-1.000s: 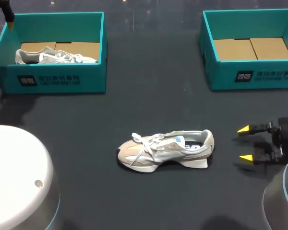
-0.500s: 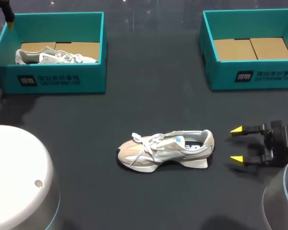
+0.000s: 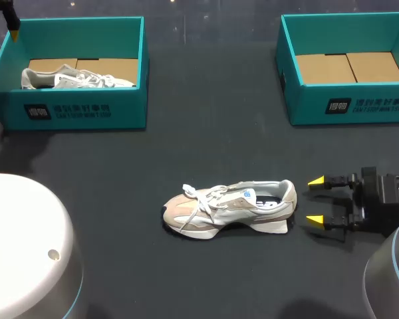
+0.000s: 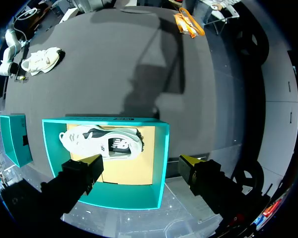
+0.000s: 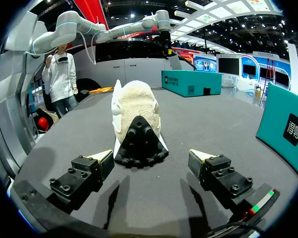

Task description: Take the shoe out of the shoebox, open the shoe tongue, remove and reinsert the insole, then place the shoe into the shoebox

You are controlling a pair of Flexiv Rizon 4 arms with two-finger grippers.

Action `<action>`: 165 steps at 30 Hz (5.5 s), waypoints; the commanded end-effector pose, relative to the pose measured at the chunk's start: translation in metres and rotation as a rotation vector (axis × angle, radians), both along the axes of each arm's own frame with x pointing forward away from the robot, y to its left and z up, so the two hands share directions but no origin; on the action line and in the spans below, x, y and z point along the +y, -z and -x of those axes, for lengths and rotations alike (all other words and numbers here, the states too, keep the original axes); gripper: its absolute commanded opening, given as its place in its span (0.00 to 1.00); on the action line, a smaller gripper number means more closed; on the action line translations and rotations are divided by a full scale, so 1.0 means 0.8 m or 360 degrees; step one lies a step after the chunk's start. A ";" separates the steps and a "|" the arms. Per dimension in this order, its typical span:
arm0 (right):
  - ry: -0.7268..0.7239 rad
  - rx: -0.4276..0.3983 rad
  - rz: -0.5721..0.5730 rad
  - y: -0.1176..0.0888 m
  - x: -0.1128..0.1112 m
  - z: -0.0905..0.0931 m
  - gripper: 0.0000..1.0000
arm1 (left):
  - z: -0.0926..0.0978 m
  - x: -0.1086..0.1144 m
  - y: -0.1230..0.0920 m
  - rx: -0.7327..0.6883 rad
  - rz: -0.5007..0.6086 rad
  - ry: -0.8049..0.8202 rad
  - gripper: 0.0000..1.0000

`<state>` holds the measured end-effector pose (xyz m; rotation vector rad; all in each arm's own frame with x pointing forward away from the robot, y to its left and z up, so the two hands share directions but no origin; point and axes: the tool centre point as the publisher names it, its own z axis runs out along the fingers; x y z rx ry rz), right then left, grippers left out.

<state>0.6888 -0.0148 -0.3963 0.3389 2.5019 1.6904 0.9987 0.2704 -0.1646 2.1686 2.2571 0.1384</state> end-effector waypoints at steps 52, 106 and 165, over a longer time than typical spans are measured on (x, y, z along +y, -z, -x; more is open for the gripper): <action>-0.0161 -0.0037 -0.0001 0.007 0.071 -0.002 1.00 | 0.000 0.001 -0.001 0.0000 -0.0002 0.0002 1.00; -0.0256 -0.0034 -0.0033 0.019 0.113 0.002 1.00 | 0.000 0.001 -0.001 0.0000 -0.0002 0.0002 1.00; -0.0351 -0.0049 -0.0012 0.021 0.123 -0.015 0.00 | 0.006 -0.002 -0.006 0.0001 -0.0005 -0.0093 1.00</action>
